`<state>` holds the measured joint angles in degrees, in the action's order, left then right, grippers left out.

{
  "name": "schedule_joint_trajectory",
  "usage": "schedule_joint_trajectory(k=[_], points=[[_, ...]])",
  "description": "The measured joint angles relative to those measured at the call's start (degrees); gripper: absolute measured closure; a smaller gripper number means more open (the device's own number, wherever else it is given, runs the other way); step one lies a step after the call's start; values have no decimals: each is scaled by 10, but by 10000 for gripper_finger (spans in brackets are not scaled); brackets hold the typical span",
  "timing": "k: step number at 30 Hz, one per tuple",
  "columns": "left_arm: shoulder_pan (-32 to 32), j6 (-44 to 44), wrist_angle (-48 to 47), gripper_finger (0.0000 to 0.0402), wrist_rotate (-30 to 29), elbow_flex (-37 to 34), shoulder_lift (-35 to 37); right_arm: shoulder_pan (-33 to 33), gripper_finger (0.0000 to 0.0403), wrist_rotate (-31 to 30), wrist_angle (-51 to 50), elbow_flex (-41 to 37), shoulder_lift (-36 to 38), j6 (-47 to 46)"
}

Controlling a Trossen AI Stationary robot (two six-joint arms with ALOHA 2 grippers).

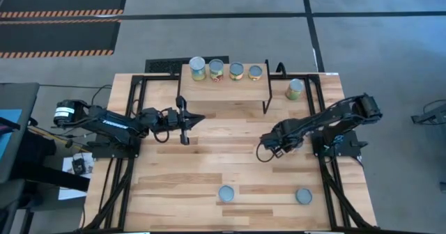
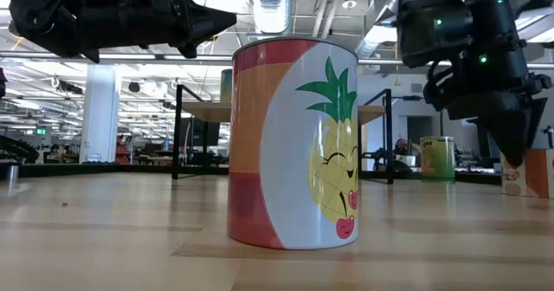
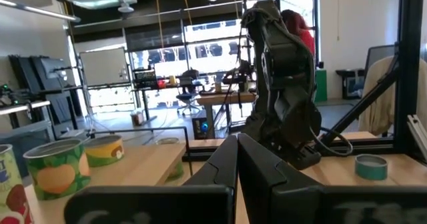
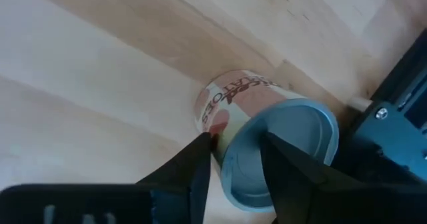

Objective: Pick and place cans onto a shelf
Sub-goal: Put the canned diced tomatoes on the shelf aligned with the canned peach

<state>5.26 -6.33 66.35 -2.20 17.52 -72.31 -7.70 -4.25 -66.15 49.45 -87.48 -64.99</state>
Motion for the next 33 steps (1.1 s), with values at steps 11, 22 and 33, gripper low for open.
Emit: schedule_joint_trajectory(k=[11, 22, 33], points=[[0, 0, -5, 400, 0, 0, 0, -16, 389, 41, 24, 54, 6, 139], [0, 0, -1, 400, 0, 0, 0, 4, 374, -12, 25, 316, 1, 347], [0, 0, -2, 400, 0, 0, 0, 156, 382, -52, -21, 583, -151, 694]])
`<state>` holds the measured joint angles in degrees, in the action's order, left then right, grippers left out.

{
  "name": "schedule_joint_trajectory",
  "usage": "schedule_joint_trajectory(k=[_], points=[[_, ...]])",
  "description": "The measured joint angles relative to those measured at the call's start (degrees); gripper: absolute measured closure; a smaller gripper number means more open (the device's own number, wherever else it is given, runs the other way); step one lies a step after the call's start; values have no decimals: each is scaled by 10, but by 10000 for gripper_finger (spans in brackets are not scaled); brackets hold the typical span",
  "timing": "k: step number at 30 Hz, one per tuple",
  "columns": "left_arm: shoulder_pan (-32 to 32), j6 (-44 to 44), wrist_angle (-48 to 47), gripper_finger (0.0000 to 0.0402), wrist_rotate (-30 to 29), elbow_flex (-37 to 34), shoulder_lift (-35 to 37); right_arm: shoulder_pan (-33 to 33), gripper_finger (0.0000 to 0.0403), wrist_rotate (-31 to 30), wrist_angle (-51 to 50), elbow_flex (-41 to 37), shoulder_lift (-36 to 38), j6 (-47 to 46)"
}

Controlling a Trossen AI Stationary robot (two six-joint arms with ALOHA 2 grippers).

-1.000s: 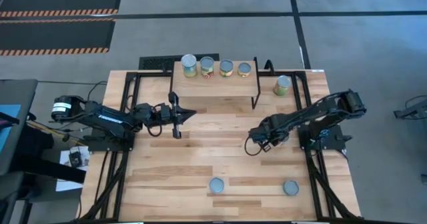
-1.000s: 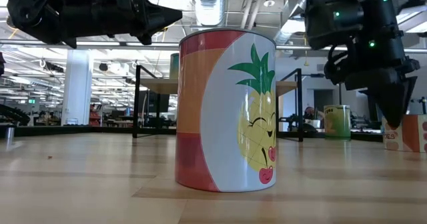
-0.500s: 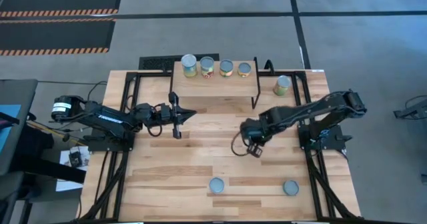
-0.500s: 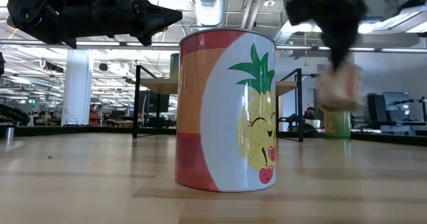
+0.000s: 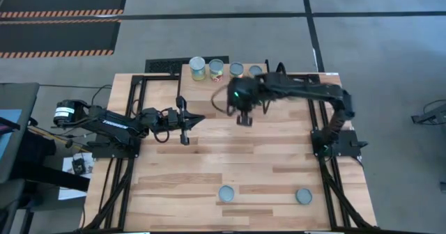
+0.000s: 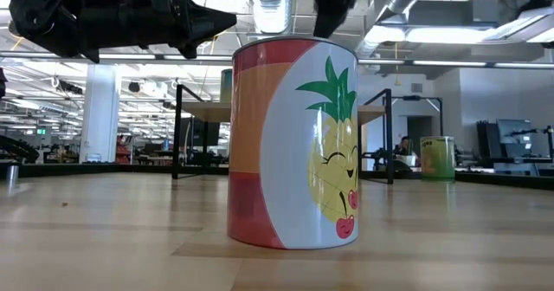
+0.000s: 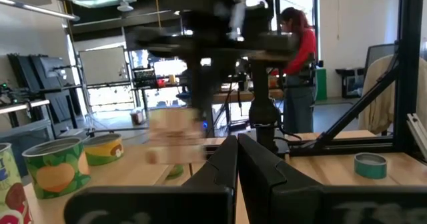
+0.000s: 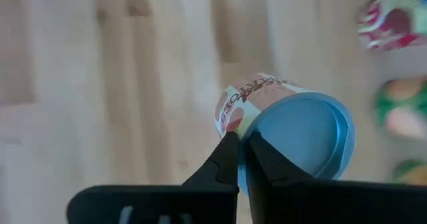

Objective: Pick and place cans onto a shelf
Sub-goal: Put the canned diced tomatoes on the shelf aligned with the canned peach

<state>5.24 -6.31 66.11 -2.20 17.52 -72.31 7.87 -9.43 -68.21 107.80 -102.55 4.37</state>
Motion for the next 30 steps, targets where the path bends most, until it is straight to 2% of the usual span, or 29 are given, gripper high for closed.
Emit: schedule_joint_trajectory(k=[6, 11, 14, 30], points=[[0, 0, -4, 400, 0, 0, 0, 60, 383, -2, -75, 118, -90, 132], [0, -3, -11, 400, 0, 0, 0, 83, 379, -15, -116, 173, -136, 178], [0, -4, -12, 400, 0, 0, 0, 85, 378, -30, -126, 186, -151, 197], [0, -5, -12, 400, 0, 0, 0, 111, 377, -27, -137, 185, -151, 218]])
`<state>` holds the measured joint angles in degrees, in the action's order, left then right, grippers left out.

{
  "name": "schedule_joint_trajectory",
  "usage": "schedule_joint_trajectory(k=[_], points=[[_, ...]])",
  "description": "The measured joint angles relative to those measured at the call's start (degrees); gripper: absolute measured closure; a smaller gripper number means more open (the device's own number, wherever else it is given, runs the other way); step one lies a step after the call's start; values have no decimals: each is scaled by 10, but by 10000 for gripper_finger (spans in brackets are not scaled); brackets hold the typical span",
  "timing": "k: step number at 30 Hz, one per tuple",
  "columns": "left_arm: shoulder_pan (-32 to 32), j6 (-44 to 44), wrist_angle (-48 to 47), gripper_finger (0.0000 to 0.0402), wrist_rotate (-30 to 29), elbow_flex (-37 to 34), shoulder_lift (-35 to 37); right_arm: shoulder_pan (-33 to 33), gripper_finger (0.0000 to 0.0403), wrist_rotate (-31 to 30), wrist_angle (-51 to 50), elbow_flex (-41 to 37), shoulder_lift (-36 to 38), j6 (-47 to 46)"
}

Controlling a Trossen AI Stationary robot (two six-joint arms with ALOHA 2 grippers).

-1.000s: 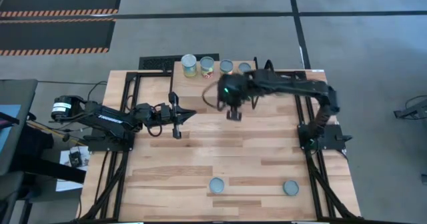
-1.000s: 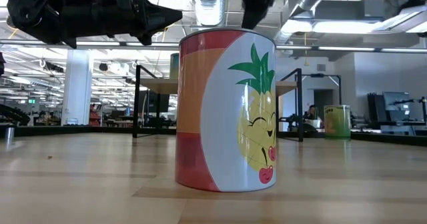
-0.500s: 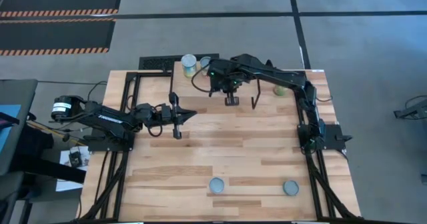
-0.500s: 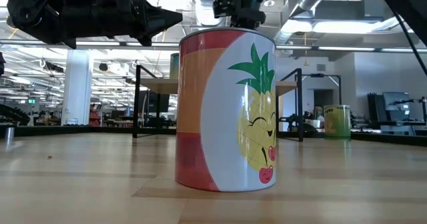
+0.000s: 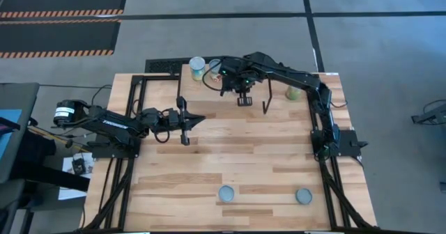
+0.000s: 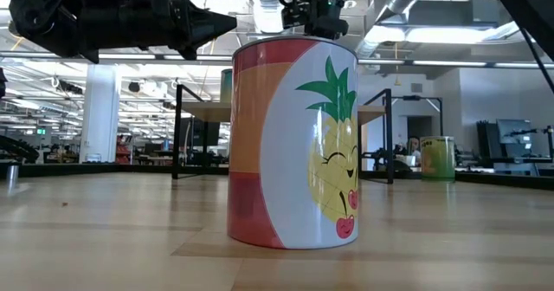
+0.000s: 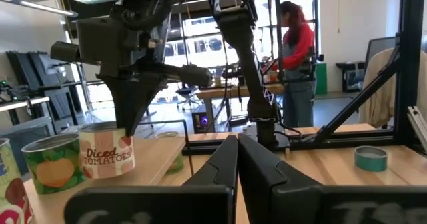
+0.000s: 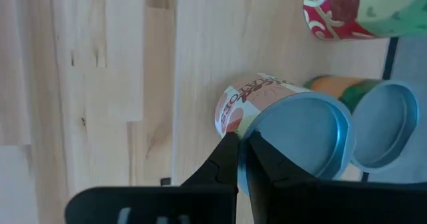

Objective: Pick and place cans onto a shelf
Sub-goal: Put the canned diced tomatoes on the shelf aligned with the canned peach

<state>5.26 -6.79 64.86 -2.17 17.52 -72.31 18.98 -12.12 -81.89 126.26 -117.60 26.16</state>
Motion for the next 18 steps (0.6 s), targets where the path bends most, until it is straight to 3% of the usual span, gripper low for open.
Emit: schedule_joint_trajectory(k=[18], points=[[0, 0, 0, 400, 0, 0, 0, 3, 376, 3, 1, 0, -5, 14]])
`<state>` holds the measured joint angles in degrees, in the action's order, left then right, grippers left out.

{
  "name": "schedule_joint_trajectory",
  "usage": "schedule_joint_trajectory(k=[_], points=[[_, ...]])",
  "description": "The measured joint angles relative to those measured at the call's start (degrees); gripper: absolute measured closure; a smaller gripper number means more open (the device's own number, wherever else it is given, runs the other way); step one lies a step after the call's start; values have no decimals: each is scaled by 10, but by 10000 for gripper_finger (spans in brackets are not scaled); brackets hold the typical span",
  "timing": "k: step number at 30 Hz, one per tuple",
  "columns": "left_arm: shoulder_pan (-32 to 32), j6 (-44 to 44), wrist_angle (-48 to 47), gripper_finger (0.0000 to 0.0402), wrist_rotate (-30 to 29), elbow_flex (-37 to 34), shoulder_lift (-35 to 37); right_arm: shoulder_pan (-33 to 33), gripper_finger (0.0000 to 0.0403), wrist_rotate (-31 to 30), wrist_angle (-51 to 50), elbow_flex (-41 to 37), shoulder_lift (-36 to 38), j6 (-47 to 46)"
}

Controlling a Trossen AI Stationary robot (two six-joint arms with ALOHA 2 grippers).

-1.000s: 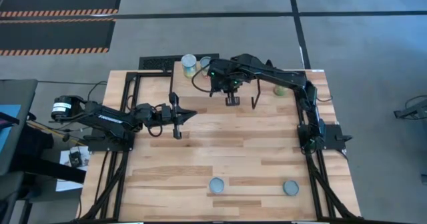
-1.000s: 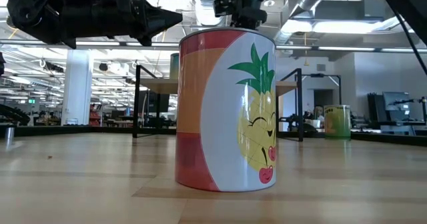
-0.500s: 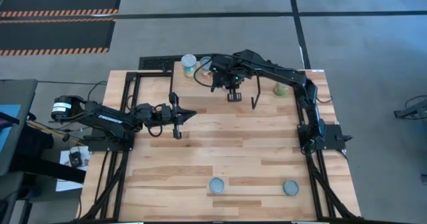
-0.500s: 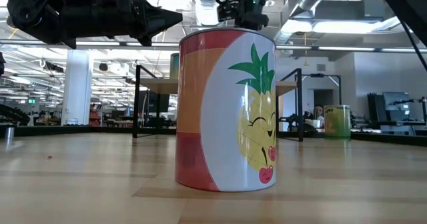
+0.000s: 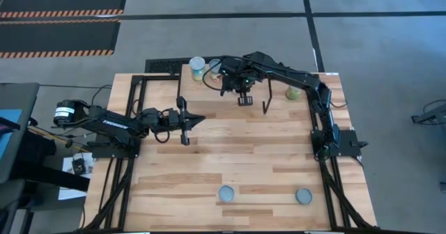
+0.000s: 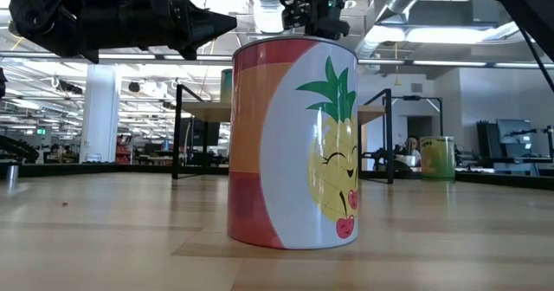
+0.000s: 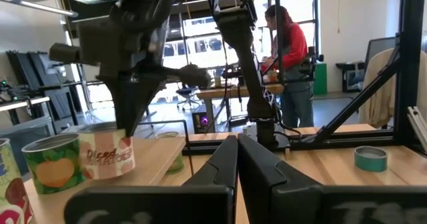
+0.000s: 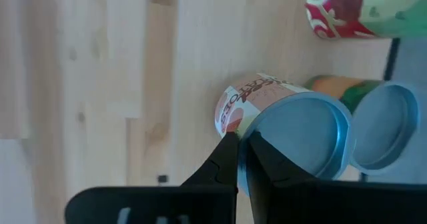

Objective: Pick and place cans onto a shelf
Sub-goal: Put the canned diced tomatoes on the shelf aligned with the canned peach

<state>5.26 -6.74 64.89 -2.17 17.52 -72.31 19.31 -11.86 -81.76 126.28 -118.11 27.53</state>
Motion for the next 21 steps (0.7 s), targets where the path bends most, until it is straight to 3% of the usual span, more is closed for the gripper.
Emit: schedule_joint_trajectory(k=[12, 21], points=[[0, 0, 0, 400, 1, 0, 0, 4, 375, -5, 4, 0, -12, 6], [0, 0, 0, 400, 0, 0, 0, 2, 330, -19, 4, 0, -12, 4]])
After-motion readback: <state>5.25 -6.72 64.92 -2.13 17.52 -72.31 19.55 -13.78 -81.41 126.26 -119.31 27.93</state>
